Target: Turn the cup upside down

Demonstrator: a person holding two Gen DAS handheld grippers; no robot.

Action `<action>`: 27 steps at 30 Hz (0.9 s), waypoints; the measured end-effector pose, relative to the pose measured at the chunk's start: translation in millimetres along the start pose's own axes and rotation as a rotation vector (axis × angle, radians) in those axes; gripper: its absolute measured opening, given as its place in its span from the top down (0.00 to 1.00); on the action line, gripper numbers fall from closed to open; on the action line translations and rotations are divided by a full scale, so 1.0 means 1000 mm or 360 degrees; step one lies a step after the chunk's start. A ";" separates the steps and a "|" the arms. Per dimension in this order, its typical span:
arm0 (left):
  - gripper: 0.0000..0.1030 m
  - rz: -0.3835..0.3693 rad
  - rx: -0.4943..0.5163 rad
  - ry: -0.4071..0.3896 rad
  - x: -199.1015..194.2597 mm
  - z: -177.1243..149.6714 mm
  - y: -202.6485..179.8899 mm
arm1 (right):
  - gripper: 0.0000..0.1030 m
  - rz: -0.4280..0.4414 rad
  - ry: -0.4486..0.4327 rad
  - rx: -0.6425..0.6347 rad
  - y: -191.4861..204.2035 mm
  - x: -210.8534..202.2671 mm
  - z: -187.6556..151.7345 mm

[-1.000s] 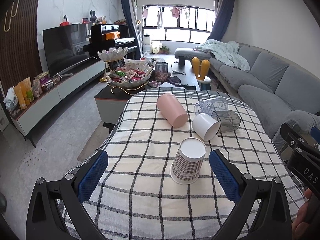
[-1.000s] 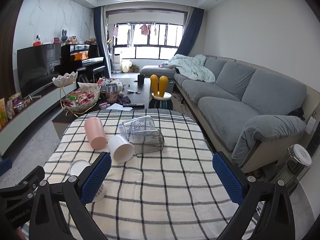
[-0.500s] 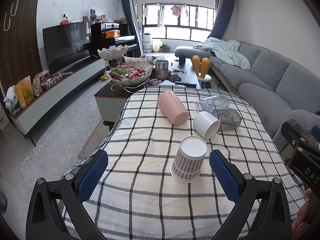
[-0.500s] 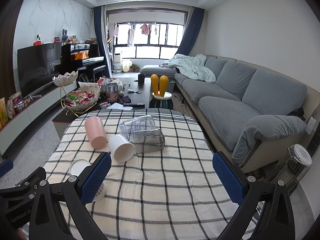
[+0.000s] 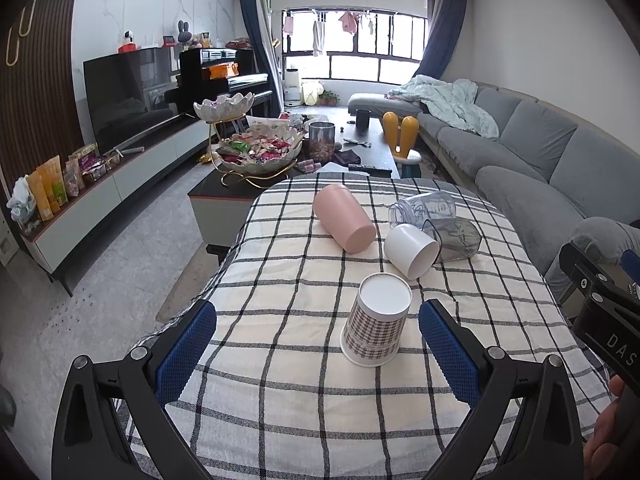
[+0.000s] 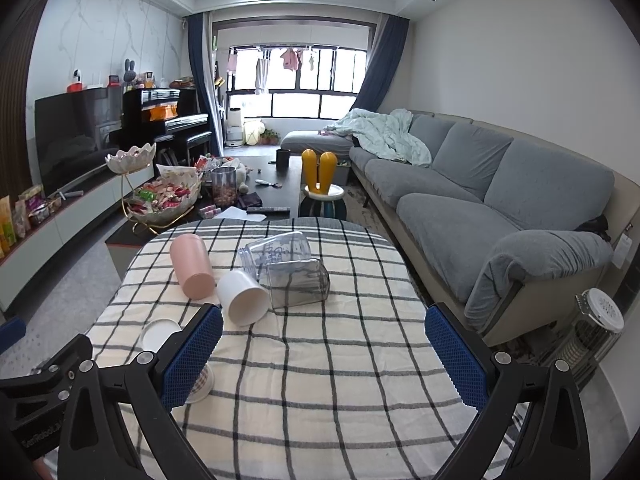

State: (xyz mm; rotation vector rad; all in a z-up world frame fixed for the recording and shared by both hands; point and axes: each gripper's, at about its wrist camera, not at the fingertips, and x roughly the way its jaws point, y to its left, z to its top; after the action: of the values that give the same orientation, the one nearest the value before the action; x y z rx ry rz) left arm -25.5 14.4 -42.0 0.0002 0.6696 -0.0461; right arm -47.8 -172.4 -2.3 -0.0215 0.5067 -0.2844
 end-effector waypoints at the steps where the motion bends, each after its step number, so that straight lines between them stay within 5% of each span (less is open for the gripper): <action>1: 0.00 -0.0002 0.0002 0.0001 0.001 0.000 0.000 | 0.01 0.0000 0.0002 0.0001 0.000 0.000 0.000; 27: 0.00 -0.0006 -0.0034 0.0055 0.005 0.001 0.003 | 0.01 0.0002 0.0003 0.0001 0.000 0.000 0.000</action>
State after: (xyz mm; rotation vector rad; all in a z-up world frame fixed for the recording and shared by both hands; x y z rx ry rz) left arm -21.2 17.6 -44.4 -0.0207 0.7049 -0.0427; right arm -47.9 -172.8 -1.9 -0.0201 0.5083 -0.2837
